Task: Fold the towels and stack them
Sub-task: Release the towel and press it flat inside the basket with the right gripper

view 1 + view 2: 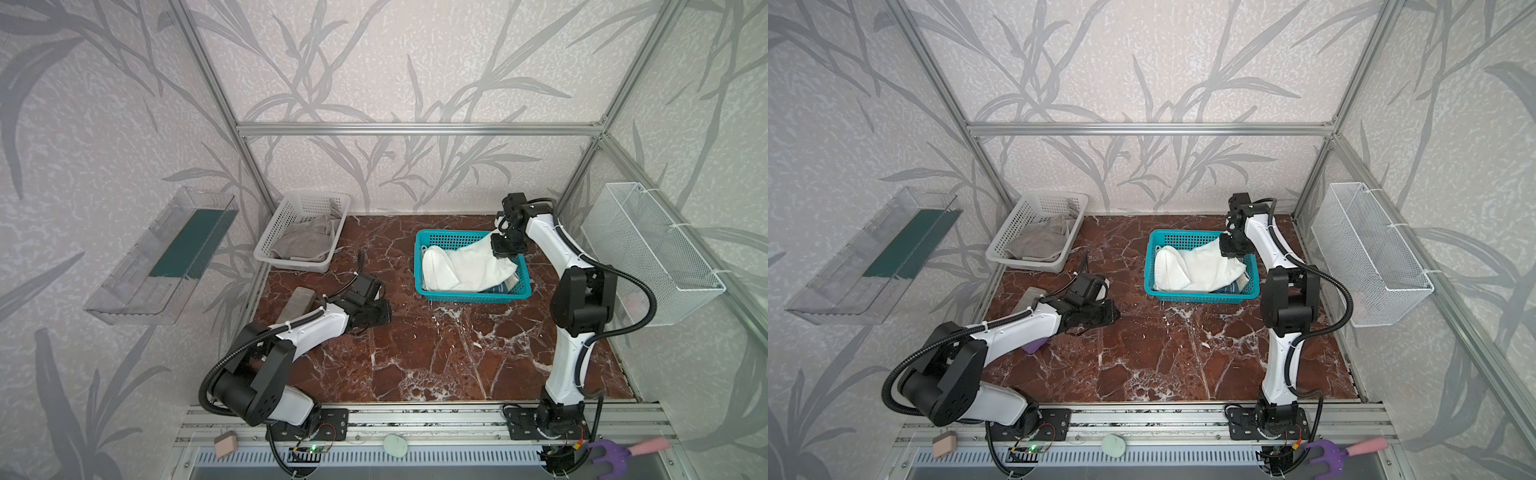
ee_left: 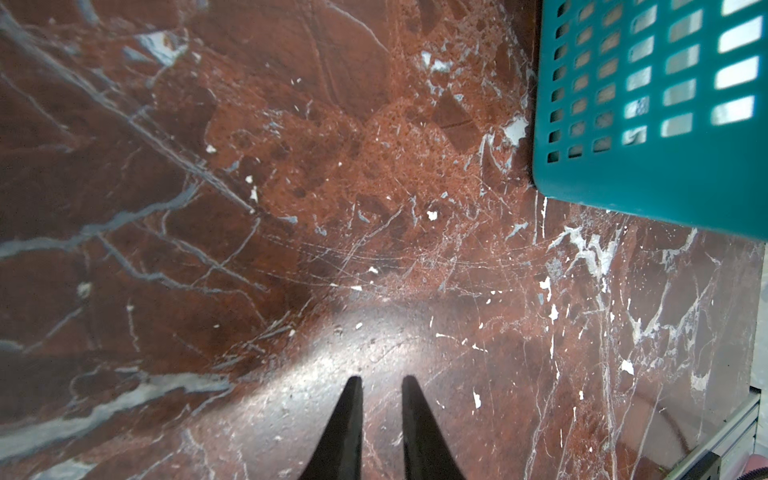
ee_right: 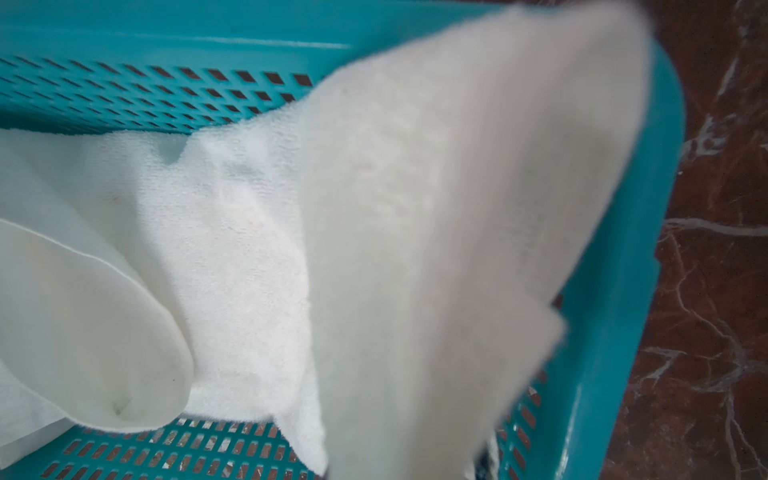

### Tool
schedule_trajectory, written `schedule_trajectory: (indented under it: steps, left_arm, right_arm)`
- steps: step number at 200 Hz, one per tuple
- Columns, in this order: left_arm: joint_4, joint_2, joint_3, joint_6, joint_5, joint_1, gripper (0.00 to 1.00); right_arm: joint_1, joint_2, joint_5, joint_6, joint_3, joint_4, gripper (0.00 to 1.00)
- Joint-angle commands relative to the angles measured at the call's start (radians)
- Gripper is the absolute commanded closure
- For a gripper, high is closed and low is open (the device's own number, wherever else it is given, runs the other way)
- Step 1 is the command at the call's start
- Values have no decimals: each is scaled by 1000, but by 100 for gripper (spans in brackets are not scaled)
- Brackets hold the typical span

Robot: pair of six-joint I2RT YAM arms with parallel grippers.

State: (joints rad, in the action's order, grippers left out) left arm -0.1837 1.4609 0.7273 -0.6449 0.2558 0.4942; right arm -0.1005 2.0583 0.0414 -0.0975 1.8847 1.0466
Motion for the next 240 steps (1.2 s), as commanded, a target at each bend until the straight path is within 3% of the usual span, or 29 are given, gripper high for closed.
schedule_trajectory:
  steps: [1, 42, 51, 64, 73, 79, 107, 145, 168, 203, 240]
  left_arm:
    - [-13, 3, 17, 7, -6, -6, 79]
    - [-2, 7, 17, 5, 1, -5, 79]
    - [-2, 7, 18, 7, 3, -5, 79]
    - [-3, 7, 18, 9, 5, -5, 79]
    - [-6, 7, 19, 11, 4, -5, 79]
    - [-10, 6, 20, 14, 4, -5, 79]
    - [-13, -2, 18, 16, -2, -5, 79]
    - [-19, -1, 28, 21, 0, -6, 80]
    - [-17, 5, 35, 20, 2, -5, 79]
    - [-7, 32, 48, 23, 14, -6, 79]
    - [69, 129, 85, 30, 89, -5, 79]
  right_arm:
    - [7, -28, -48, -23, -27, 15, 100]
    - [24, -109, -113, -63, -125, -17, 100]
    - [30, -123, -118, -70, -146, -26, 96]
    - [36, -139, -132, -81, -162, -25, 82]
    - [36, -152, -138, -86, -168, -21, 61]
    - [37, -164, -140, -89, -168, -14, 53]
    - [20, -255, -179, -89, -186, -36, 41]
    - [-43, -311, -202, -74, -180, -58, 39]
    - [-124, -291, -128, -77, -191, -109, 42]
    - [-182, -130, 49, -91, -164, -157, 41]
    - [-182, 34, 116, -78, -71, -146, 55]
